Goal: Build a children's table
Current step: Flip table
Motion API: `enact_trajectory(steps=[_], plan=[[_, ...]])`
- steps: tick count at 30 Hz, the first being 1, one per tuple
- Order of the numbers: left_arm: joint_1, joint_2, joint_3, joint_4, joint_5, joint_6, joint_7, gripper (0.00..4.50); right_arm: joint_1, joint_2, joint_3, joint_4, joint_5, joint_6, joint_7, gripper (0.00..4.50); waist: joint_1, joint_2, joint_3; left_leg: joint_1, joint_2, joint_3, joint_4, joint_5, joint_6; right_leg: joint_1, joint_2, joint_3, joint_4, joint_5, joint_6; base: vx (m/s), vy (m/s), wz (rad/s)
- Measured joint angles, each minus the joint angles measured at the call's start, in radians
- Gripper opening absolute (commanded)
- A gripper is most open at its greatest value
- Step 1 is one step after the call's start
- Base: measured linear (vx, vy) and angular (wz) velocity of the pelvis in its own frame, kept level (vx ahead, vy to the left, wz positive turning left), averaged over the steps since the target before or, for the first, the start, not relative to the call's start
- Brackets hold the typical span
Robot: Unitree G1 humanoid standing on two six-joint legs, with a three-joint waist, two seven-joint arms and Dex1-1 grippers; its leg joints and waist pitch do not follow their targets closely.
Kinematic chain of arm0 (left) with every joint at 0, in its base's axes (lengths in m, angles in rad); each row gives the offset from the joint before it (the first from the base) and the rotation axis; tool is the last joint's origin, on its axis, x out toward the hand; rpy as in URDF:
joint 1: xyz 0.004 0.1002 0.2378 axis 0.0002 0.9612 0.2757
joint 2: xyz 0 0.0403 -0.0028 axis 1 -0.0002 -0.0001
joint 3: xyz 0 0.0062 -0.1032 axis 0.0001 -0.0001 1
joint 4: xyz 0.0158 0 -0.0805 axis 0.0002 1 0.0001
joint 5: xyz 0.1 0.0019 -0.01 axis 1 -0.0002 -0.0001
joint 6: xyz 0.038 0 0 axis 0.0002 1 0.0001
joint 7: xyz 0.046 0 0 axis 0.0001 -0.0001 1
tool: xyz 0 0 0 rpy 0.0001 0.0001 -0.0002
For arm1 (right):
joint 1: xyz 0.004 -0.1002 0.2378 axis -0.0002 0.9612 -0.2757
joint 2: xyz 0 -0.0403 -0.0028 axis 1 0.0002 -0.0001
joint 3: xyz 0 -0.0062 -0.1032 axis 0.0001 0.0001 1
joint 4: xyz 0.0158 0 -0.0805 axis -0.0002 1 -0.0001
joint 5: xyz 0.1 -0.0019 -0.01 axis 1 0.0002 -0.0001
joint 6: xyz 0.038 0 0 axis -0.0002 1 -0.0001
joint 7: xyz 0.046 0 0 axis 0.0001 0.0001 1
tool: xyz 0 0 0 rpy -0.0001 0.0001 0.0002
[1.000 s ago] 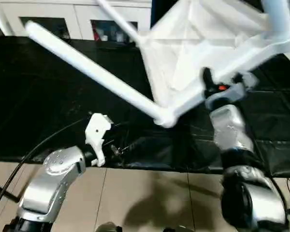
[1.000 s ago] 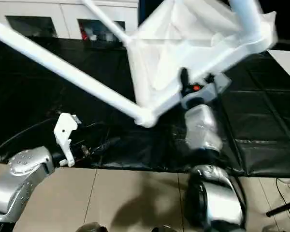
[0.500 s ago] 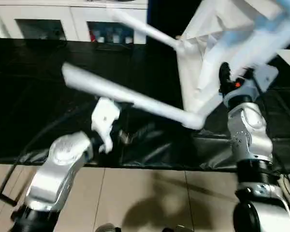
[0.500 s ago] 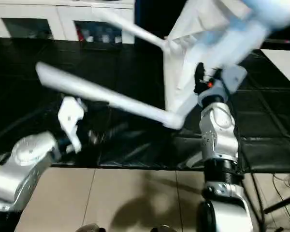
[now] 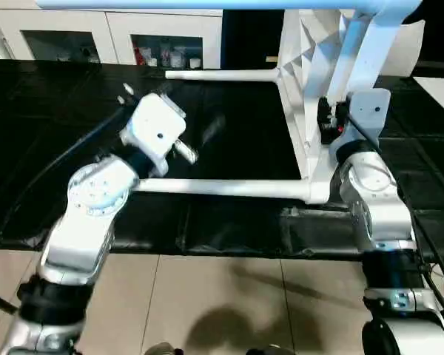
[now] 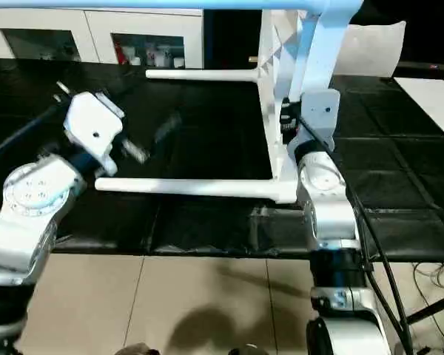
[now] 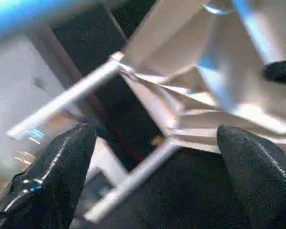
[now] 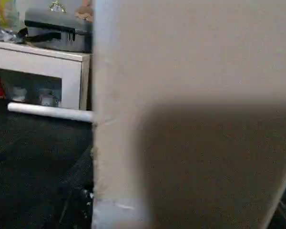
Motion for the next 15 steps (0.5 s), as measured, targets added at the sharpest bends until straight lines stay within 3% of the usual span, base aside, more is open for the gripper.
enact_trajectory(steps=[5,12,13,15], plan=[[-0.021,0.057,-0.025,0.072,0.159,-0.12,0.084,4.5,0.034,-0.002,0.014,0.078,-0.014,0.023,-0.01,3.12,-0.002,-0.001,-0.001,0.001,-0.001,0.0,0.002,0.0,0.0,0.002,-0.001,0.002,-0.003,0.003,0.001,0.0,0.0,0.0],[-0.084,0.062,-0.025,0.144,0.3,-0.266,0.257,4.5,0.011,-0.015,0.029,0.198,-0.039,-0.015,-0.01,3.12,-0.001,-0.001,-0.001,0.003,-0.002,-0.001,0.002,0.0,0.0,0.004,0.0,0.002,-0.002,0.006,-0.001,0.0,0.0,0.0],[-0.102,0.068,-0.025,0.168,0.332,-0.295,0.295,4.5,-0.001,-0.015,0.029,0.236,-0.039,-0.037,-0.009,2.85,-0.001,-0.001,-0.001,0.003,-0.002,-0.001,0.002,0.0,0.0,0.004,0.0,0.002,-0.002,0.006,-0.001,0.0,0.0,0.0],[-0.123,0.079,-0.021,0.186,0.368,-0.328,0.343,4.5,-0.012,-0.016,0.029,0.273,-0.038,-0.062,-0.009,2.78,-0.001,-0.001,-0.001,0.003,-0.002,-0.001,0.002,0.001,-0.001,0.004,0.0,0.002,-0.002,0.007,-0.001,0.0,0.0,0.0]])
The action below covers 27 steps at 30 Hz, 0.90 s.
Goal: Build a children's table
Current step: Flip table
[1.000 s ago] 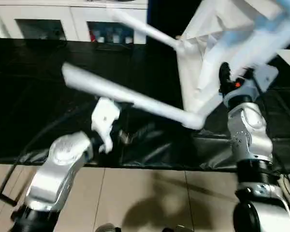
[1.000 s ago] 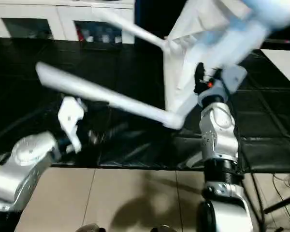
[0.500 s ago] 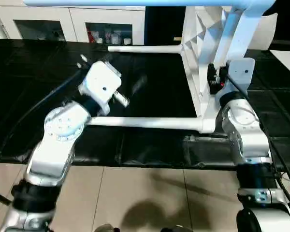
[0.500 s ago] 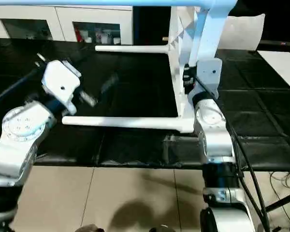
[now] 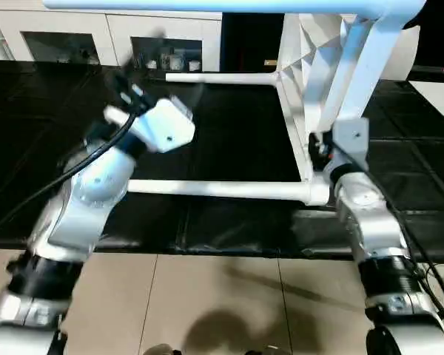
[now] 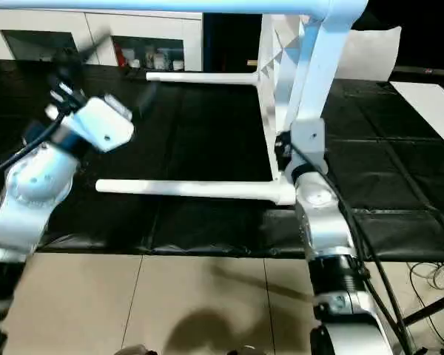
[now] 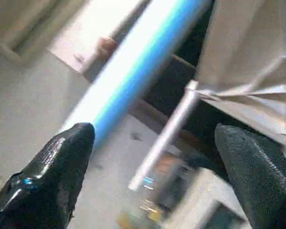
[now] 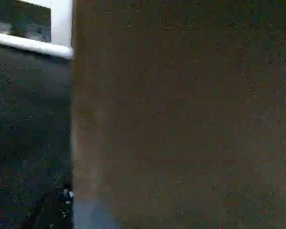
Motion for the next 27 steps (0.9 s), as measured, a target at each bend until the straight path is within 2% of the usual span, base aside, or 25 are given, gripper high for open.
enact_trajectory(steps=[1,4,12,20,22,27], plan=[[-0.013,0.002,0.003,0.005,0.021,-0.021,0.026,4.5,-0.008,0.0,-0.001,0.021,0.0,-0.009,-0.001,2.78,0.001,0.0,0.0,0.0,0.0,0.0,0.0,0.0,0.0,0.0,0.0,0.0,0.0,0.0,0.0,0.0,0.0,0.0],[-0.034,0.007,0.007,0.012,0.062,-0.055,0.078,4.5,-0.021,0.0,-0.002,0.044,0.0,-0.015,-0.002,2.35,-0.001,0.0,0.0,0.0,0.0,0.0,0.001,0.0,0.0,0.0,0.0,0.0,0.0,0.001,0.0,0.0,0.0,0.0],[-0.099,0.025,0.004,0.1,0.164,-0.132,0.179,4.5,-0.042,0.009,-0.003,0.101,0.011,-0.072,0.005,2.06,-0.001,0.0,0.0,0.0,0.0,0.0,0.002,0.0,0.0,0.0,0.0,0.0,0.001,0.001,0.0,0.0,0.0,0.0],[-0.199,0.014,-0.012,0.238,0.187,-0.123,0.204,4.5,-0.047,0.008,-0.001,0.11,0.01,-0.083,0.008,2.04,-0.001,0.001,0.0,-0.001,0.0,0.0,0.002,0.0,0.0,-0.001,0.0,0.0,0.001,0.002,-0.001,0.0,0.0,0.0],[-0.229,-0.003,-0.011,0.281,0.186,-0.128,0.21,4.21,-0.047,0.005,-0.001,0.111,0.01,-0.087,0.008,2.04,-0.001,0.001,0.0,-0.003,0.0,0.0,0.002,0.0,0.0,-0.002,0.0,0.0,0.001,0.002,-0.001,0.0,0.0,0.0],[-0.266,-0.023,-0.011,0.347,0.167,-0.137,0.215,3.89,-0.047,-0.005,0.009,0.109,0.007,-0.093,0.011,2.04,0.001,0.001,0.001,-0.006,0.0,0.0,0.002,0.001,0.001,-0.007,0.0,0.0,0.001,0.005,-0.007,0.0,0.0,0.0]])
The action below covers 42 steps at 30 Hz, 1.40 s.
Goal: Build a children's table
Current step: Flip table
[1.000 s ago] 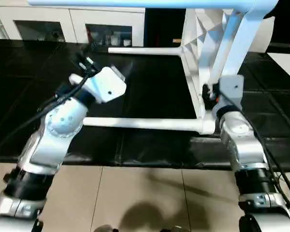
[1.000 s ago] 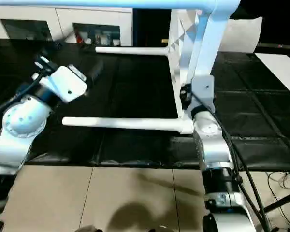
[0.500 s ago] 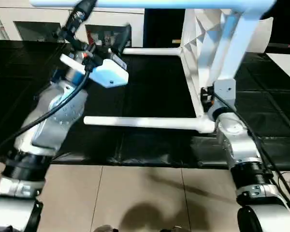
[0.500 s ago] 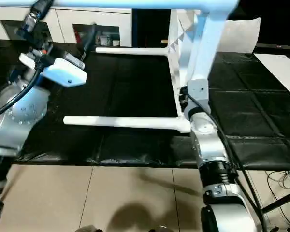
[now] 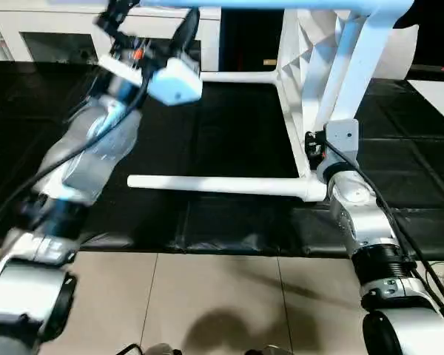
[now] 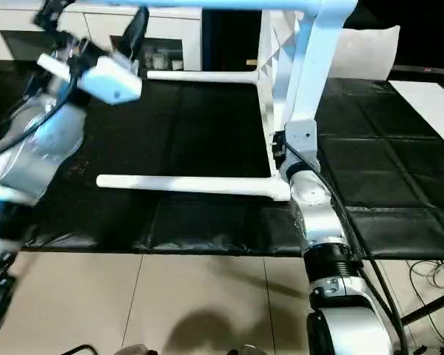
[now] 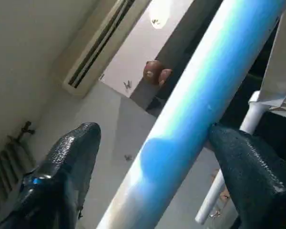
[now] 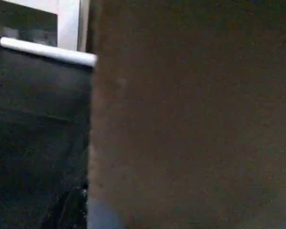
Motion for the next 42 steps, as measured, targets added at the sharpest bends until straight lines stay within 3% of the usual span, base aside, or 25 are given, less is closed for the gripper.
enact_trajectory(steps=[14,21,25,35,39,42], plan=[[-0.125,0.008,-0.021,0.173,-0.005,0.003,-0.014,2.66,0.003,-0.086,0.033,-0.034,-0.013,0.007,0.047,2.04,0.008,0.01,0.005,-0.004,0.0,0.001,0.0,0.002,0.003,-0.004,0.0,0.0,-0.001,-0.001,0.001,0.0,0.0,0.0],[-0.144,0.013,-0.03,0.205,-0.008,0.0,-0.07,2.26,0.003,-0.122,0.038,-0.035,-0.013,0.01,0.05,2.04,0.027,0.019,0.004,-0.003,-0.001,0.001,0.0,0.002,0.004,-0.003,-0.001,0.0,0.0,-0.003,0.006,0.0,0.0,0.0],[-0.144,0.009,-0.027,0.197,-0.04,0.023,-0.103,2.07,-0.029,-0.197,0.057,-0.036,-0.016,0.01,0.079,2.04,0.037,0.028,0.003,-0.003,-0.001,0.003,0.0,0.003,0.006,-0.003,-0.002,0.0,0.0,-0.003,0.006,0.0,0.0,0.0],[-0.112,-0.032,0.078,0.077,-0.328,0.181,-0.386,1.92,-0.197,-0.467,0.068,-0.031,-0.04,0.008,0.354,2.06,0.049,0.032,0.0,0.001,-0.002,0.003,0.0,0.007,0.012,0.002,-0.003,0.0,0.0,-0.004,0.008,0.0,0.0,0.0],[-0.08,-0.075,0.14,0.024,-0.465,0.314,-0.47,1.91,-0.272,-0.56,0.069,-0.029,-0.038,-0.029,0.481,2.06,0.053,0.033,-0.001,0.003,-0.002,0.003,0.0,0.008,0.014,0.008,-0.004,0.0,0.0,-0.004,0.008,0.0,0.0,0.0],[-0.047,-0.103,0.196,-0.023,-0.58,0.478,-0.548,1.91,-0.333,-0.598,0.069,-0.019,-0.03,-0.069,0.563,2.06,0.051,0.033,-0.002,0.019,-0.001,0.003,0.0,0.005,0.009,0.021,-0.004,-0.004,0.0,-0.005,0.009,0.0,0.0,0.0]])
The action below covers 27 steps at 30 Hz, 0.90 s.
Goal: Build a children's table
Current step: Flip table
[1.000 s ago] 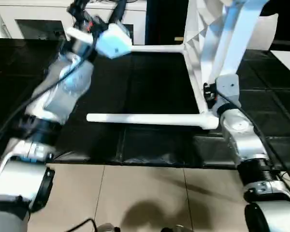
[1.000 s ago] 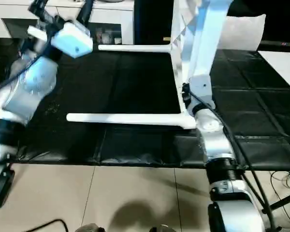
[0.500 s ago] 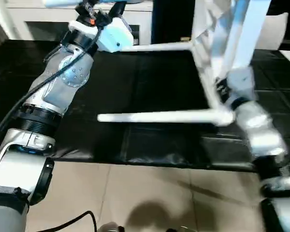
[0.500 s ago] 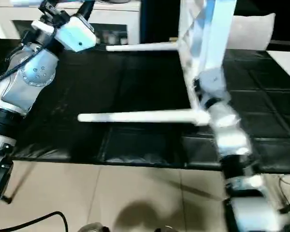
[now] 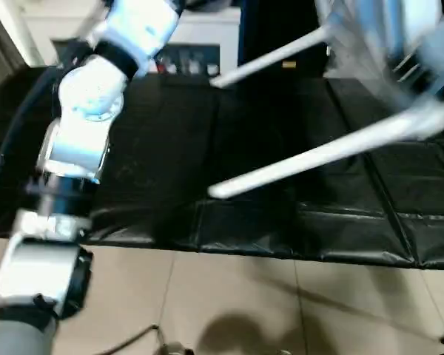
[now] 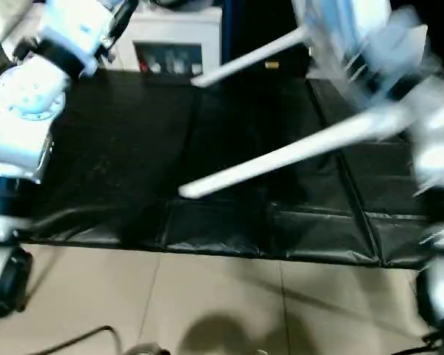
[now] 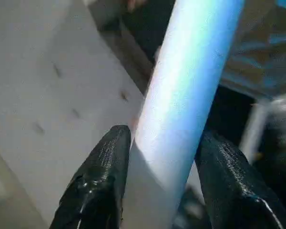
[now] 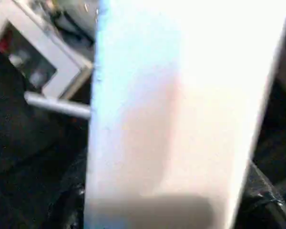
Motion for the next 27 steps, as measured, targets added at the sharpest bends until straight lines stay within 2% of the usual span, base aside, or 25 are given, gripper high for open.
enact_trajectory(steps=[3,4,5,6,7,8,9,10,11,12,13,14,16,18,19,21,23,24,25,27], plan=[[0.04,-0.02,0.04,-0.053,-0.101,0.151,-0.055,1.91,-0.088,-0.016,0.028,0.068,-0.041,-0.082,0.056,2.06,-0.013,-0.002,0.001,0.005,0.003,-0.003,0.001,0.0,0.0,0.008,0.0,-0.01,-0.009,0.0,0.0,-0.031,-0.001,0.03],[0.06,-0.028,0.048,-0.07,-0.123,0.188,-0.058,1.91,-0.113,-0.009,0.042,0.1,-0.055,-0.105,0.062,2.41,-0.026,-0.003,0.001,0.008,0.007,-0.006,0.002,0.0,0.0,0.014,0.0,-0.022,-0.02,0.0,0.0,-0.094,-0.002,0.08],[0.067,-0.03,0.052,-0.08,-0.131,0.206,-0.058,1.91,-0.124,-0.003,0.046,0.119,-0.06,-0.12,0.063,2.62,-0.034,0.0,0.0,0.009,0.013,-0.01,0.004,-0.001,0.0,0.023,-0.002,-0.039,-0.031,0.0,0.0,-0.092,0.015,0.06],[0.073,-0.03,0.056,-0.087,-0.136,0.221,-0.059,1.91,-0.128,0.004,0.048,0.129,-0.062,-0.128,0.068,2.76,-0.047,0.008,-0.001,0.009,0.022,-0.019,0.005,-0.001,0.0,0.038,-0.003,-0.063,-0.05,0.0,0.0,0.0,0.0,0.0],[0.076,-0.024,0.061,-0.096,-0.139,0.239,-0.061,1.91,-0.137,0.014,0.05,0.147,-0.061,-0.14,0.086,2.78,-0.054,0.01,0.003,0.011,0.033,-0.025,0.003,-0.001,-0.001,0.058,-0.001,-0.078,-0.052,-0.016,0.005,0.0,0.0,0.0],[0.077,-0.025,0.067,-0.106,-0.139,0.257,-0.06,1.91,-0.146,0.021,0.053,0.168,-0.063,-0.159,0.095,2.86,-0.051,0.005,0.01,0.007,0.032,-0.024,0.004,-0.001,-0.001,0.057,-0.001,-0.053,0.002,-0.048,-0.003,-0.069,0.04,0.03],[0.084,-0.027,0.072,-0.115,-0.139,0.277,-0.055,1.91,-0.147,0.027,0.053,0.185,-0.06,-0.193,0.099,2.99,-0.052,-0.008,0.009,0.008,0.026,-0.008,0.004,-0.001,-0.001,0.059,-0.01,-0.018,0.058,-0.067,-0.012,0.0,0.0,0.0],[0.099,-0.034,0.09,-0.131,-0.145,0.306,-0.043,1.91,-0.162,0.041,0.048,0.199,-0.05,-0.242,0.103,3.13,-0.05,-0.04,0.0,0.021,0.016,0.011,0.008,-0.002,-0.003,0.057,-0.021,0.019,0.078,-0.102,0.035,0.0,0.0,0.0],[0.115,-0.039,0.109,-0.142,-0.153,0.332,-0.03,1.91,-0.169,0.063,0.041,0.203,-0.039,-0.281,0.097,3.23,-0.049,-0.04,0.003,0.016,0.004,-0.003,0.015,-0.013,-0.016,0.045,-0.024,0.018,0.078,-0.104,0.034,0.045,-0.046,-0.18],[0.124,-0.046,0.122,-0.147,-0.16,0.363,-0.018,1.91,-0.176,0.084,0.034,0.217,-0.028,-0.32,0.087,3.35,-0.047,-0.039,0.002,0.002,0.0,-0.018,0.024,-0.028,-0.016,0.039,-0.028,0.01,0.078,-0.104,0.034,0.024,-0.017,-0.29],[0.132,-0.059,0.131,-0.162,-0.168,0.401,-0.004,1.91,-0.188,0.106,0.023,0.245,-0.018,-0.366,0.063,3.35,-0.039,-0.026,-0.003,-0.013,0.0,-0.027,0.025,-0.025,-0.017,0.038,-0.027,0.004,0.08,-0.103,0.032,0.024,-0.017,-0.29],[0.134,-0.071,0.134,-0.174,-0.174,0.425,0.008,1.91,-0.195,0.115,0.013,0.262,-0.016,-0.392,0.046,3.58,-0.038,-0.021,-0.005,-0.02,0.002,-0.03,0.023,-0.011,-0.015,0.033,-0.024,0.001,0.079,-0.099,0.029,0.0,0.0,0.0],[0.143,-0.086,0.133,-0.196,-0.189,0.458,0.025,1.91,-0.212,0.129,-0.001,0.287,-0.013,-0.437,0.008,3.68,-0.035,-0.022,-0.004,-0.031,0.012,-0.029,0.021,0.015,-0.008,0.025,-0.011,0.002,0.07,-0.08,0.019,0.0,0.0,0.0],[0.159,-0.091,0.134,-0.201,-0.197,0.476,0.028,1.91,-0.228,0.142,0.0,0.295,-0.016,-0.47,-0.009,3.75,-0.032,-0.022,-0.004,-0.038,0.013,-0.029,0.021,0.016,-0.007,0.022,-0.01,0.001,0.064,-0.072,0.011,0.0,0.0,0.0],[0.171,-0.098,0.131,-0.205,-0.197,0.489,0.029,1.88,-0.235,0.154,-0.001,0.302,-0.014,-0.504,-0.015,3.94,-0.029,-0.021,-0.003,-0.041,0.013,-0.028,0.02,0.016,-0.006,0.021,-0.01,0.002,0.059,-0.069,0.012,0.0,0.0,0.0],[0.188,-0.114,0.123,-0.212,-0.197,0.51,0.037,1.86,-0.235,0.183,-0.018,0.301,0.025,-0.567,-0.001,4.11,-0.023,-0.02,-0.001,-0.046,0.014,-0.027,0.019,0.016,-0.003,0.02,-0.009,0.001,0.05,-0.064,0.013,0.0,0.0,0.0],[0.21,-0.122,0.102,-0.227,-0.197,0.532,0.045,1.83,-0.235,0.216,-0.043,0.287,0.08,-0.623,0.034,4.25,-0.022,-0.02,-0.001,-0.058,0.014,-0.024,0.02,0.019,0.004,0.011,-0.01,0.002,0.046,-0.06,0.013,0.0,0.0,0.0],[0.219,-0.123,0.096,-0.23,-0.196,0.541,0.046,1.83,-0.235,0.224,-0.048,0.281,0.103,-0.635,0.052,4.25,-0.022,-0.02,-0.001,-0.061,0.014,-0.023,0.02,0.019,0.008,0.009,-0.01,0.003,0.044,-0.059,0.013,0.0,0.0,0.0],[0.228,-0.123,0.091,-0.231,-0.195,0.547,0.047,1.75,-0.235,0.23,-0.055,0.276,0.126,-0.639,0.073,4.48,-0.022,-0.02,-0.001,-0.064,0.014,-0.022,0.02,0.021,0.016,0.008,-0.01,0.003,0.04,-0.057,0.014,0.0,0.0,0.0],[0.247,-0.117,0.081,-0.232,-0.184,0.537,0.047,1.73,-0.212,0.245,-0.081,0.232,0.177,-0.618,0.095,4.5,-0.022,-0.02,-0.001,-0.067,0.014,-0.021,0.02,0.02,0.02,0.007,-0.01,0.002,0.035,-0.056,0.015,0.0,0.0,0.0]])
